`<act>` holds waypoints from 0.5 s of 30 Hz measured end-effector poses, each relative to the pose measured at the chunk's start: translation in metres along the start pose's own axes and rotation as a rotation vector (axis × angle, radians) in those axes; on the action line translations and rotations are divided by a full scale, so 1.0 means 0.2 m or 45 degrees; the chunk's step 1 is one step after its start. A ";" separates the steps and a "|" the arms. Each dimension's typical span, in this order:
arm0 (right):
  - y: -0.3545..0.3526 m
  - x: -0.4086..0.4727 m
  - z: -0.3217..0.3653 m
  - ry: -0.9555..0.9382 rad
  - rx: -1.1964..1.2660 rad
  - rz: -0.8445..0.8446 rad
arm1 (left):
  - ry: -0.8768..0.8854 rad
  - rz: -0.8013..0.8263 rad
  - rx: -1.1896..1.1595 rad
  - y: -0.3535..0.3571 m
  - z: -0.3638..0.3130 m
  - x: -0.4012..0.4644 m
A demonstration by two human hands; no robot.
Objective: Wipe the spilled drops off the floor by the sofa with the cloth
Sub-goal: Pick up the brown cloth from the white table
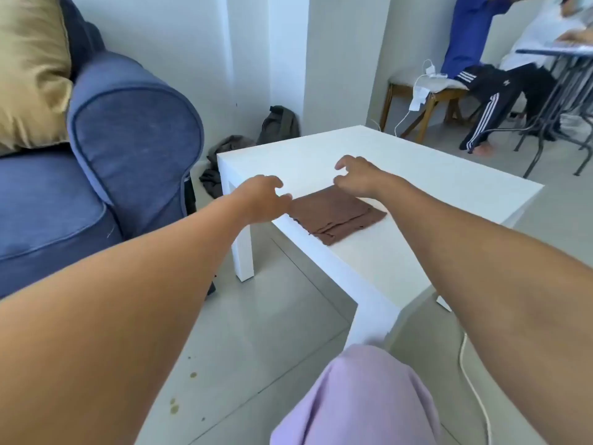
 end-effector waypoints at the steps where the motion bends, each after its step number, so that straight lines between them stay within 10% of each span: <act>1: -0.01 0.00 -0.03 0.022 -0.010 -0.007 | 0.002 0.002 -0.012 0.01 -0.03 0.01; 15: -0.02 0.02 -0.24 0.195 0.095 0.035 | -0.040 -0.057 -0.222 0.13 -0.11 -0.06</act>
Point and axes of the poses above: each hand's wrist, its own x-axis towards the middle knuckle, its own y-axis out of the palm, z = x × y, the point moved 3 cm from there along x, towards the middle knuckle, and after that the axes turned 1 degree about x, right-handed, at the moved point
